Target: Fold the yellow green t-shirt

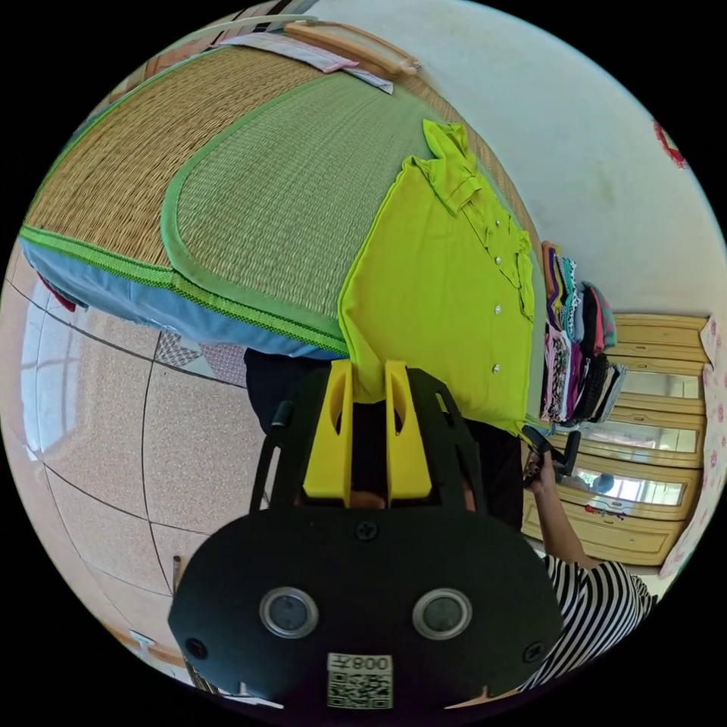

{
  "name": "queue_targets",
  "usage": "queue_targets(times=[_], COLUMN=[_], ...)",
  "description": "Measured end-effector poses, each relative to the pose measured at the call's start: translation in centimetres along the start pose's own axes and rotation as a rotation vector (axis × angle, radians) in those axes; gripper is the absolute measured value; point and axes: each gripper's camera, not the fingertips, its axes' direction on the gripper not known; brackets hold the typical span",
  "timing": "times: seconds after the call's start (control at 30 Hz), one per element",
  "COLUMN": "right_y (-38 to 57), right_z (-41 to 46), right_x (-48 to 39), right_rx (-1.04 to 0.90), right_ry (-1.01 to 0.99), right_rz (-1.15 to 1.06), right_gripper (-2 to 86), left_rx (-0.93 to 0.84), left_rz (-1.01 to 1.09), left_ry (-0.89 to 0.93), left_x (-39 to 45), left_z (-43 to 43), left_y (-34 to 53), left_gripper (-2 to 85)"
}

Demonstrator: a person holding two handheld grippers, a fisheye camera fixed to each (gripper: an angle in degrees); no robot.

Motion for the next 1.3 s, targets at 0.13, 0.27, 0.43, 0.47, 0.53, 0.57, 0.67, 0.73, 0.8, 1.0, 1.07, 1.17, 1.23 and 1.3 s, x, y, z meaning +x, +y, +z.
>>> queue_targets(times=[0.13, 0.27, 0.43, 0.47, 0.53, 0.57, 0.67, 0.73, 0.8, 1.0, 1.07, 1.17, 1.23, 1.3], right_y=[-0.6, -0.4, 0.2, 0.3, 0.7, 0.8, 1.5, 2.2, 2.6, 4.1, 4.4, 5.3, 6.2, 7.0], right_z=[-0.2, -0.8, -1.8, -1.9, -2.6, -2.8, -4.1, -5.3, -6.4, -10.5, -11.5, -13.0, -14.1, -14.7], right_x=[0.5, 1.2, 1.6, 1.7, 2.3, 2.5, 3.3, 4.2, 5.0, 6.7, 6.8, 6.9, 7.4, 7.8], right_rx=[-0.023, -0.027, -0.039, -0.039, -0.041, -0.041, -0.033, -0.024, -0.008, 0.024, 0.023, 0.025, 0.038, 0.047], right_ry=[-0.011, -0.033, -0.046, -0.05, -0.07, -0.078, -0.118, -0.172, -0.225, -0.396, -0.42, -0.447, -0.488, -0.517], right_rz=[0.0, -0.011, -0.029, -0.028, -0.018, -0.02, -0.029, -0.028, -0.027, -0.069, -0.093, -0.119, -0.129, -0.129], right_gripper=[7.5, 5.5, 1.5, 1.4, 0.8, 0.7, 0.5, 0.4, 0.3, 0.3, 0.3, 0.3, 0.3, 0.3], left_rx=[-0.012, -0.012, 0.001, 0.002, 0.005, 0.008, 0.033, 0.052, 0.066, 0.103, 0.109, 0.118, 0.125, 0.129], left_rz=[-0.003, -0.002, 0.014, 0.018, 0.033, 0.037, 0.043, 0.046, 0.05, 0.062, 0.066, 0.07, 0.071, 0.072], left_ry=[-0.013, -0.015, 0.047, 0.05, 0.063, 0.07, 0.119, 0.167, 0.198, 0.277, 0.291, 0.323, 0.352, 0.371], left_x=[-0.6, -1.1, -1.8, -1.8, -2.0, -2.0, -2.6, -3.1, -3.5, -5.0, -5.4, -6.2, -6.8, -7.3], left_z=[-0.9, -1.6, -2.9, -3.1, -3.7, -3.9, -5.0, -5.9, -6.6, -8.7, -9.2, -9.8, -10.2, -10.5], left_y=[0.9, 1.9, 3.7, 3.9, 4.8, 5.0, 6.2, 7.2, 8.0, 10.7, 11.6, 13.2, 14.5, 15.5], left_gripper=[3.4, 2.7, 2.2, 2.1, 2.0, 2.0, 1.9, 1.7, 1.6, 1.4, 1.4, 1.3, 1.3, 1.2])
